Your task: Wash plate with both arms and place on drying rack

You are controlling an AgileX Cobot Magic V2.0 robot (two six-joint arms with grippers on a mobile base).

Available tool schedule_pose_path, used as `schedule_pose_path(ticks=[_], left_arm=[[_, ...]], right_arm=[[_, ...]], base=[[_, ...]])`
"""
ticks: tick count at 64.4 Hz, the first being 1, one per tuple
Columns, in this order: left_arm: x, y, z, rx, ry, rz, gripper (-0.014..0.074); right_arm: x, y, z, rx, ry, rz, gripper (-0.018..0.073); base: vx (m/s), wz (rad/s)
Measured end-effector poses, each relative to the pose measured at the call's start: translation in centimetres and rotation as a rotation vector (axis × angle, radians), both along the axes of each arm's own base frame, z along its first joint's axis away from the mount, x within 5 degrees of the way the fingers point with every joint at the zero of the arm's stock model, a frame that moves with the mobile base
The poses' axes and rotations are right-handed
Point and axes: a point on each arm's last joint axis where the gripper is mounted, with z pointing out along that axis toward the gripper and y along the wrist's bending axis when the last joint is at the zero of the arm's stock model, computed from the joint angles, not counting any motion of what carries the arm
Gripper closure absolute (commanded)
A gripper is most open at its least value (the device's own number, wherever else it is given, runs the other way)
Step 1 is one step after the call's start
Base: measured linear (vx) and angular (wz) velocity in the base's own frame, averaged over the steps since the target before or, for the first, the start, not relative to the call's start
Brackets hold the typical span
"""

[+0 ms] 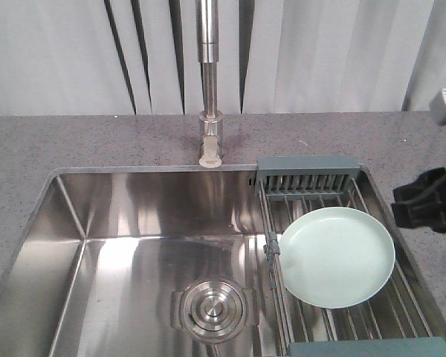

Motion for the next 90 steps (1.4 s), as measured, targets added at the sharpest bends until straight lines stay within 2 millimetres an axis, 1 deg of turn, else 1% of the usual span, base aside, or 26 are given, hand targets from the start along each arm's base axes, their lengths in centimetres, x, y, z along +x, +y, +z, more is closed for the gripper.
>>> schedule_pose_path(ticks=[2, 12, 21, 29, 33, 41, 45, 90], left_arm=[[0.0, 0.0, 0.0, 0.000, 0.000, 0.000, 0.0045], [0.0, 0.0, 0.0, 0.000, 0.000, 0.000, 0.0045], [0.0, 0.0, 0.0, 0.000, 0.000, 0.000, 0.0045], [0.0, 0.0, 0.0, 0.000, 0.000, 0.000, 0.0045], [0.0, 0.0, 0.0, 0.000, 0.000, 0.000, 0.0045], [0.0, 0.0, 0.0, 0.000, 0.000, 0.000, 0.0045], [0.0, 0.0, 0.0, 0.000, 0.000, 0.000, 0.0045], [0.0, 0.0, 0.0, 0.000, 0.000, 0.000, 0.0045]], right_arm=[[-1.0, -0.2, 0.2, 0.008, -0.026, 0.000, 0.0284], [-5.5, -1.1, -0.3, 0.033, -0.106, -0.001, 0.0309], [-9.1, -1.7, -1.2, 0.089, -0.175, -0.011, 0.0330], [-11.5, -2.1, -2.3, 0.120, -0.221, -0.010, 0.0331], [-12.2, -2.2, -3.0, 0.123, -0.230, -0.009, 0.0330], [-13.1, -2.4, -3.9, 0.128, -0.246, -0.009, 0.0330], [-13.3, -2.5, -4.0, 0.130, -0.254, -0.009, 0.0330], [-13.4, -2.5, -4.0, 0.131, -0.258, -0.008, 0.0330]], base=[[0.00, 0.00], [0.00, 0.00], [0.00, 0.00], [0.00, 0.00], [0.00, 0.00], [0.00, 0.00], [0.00, 0.00], [0.00, 0.00]])
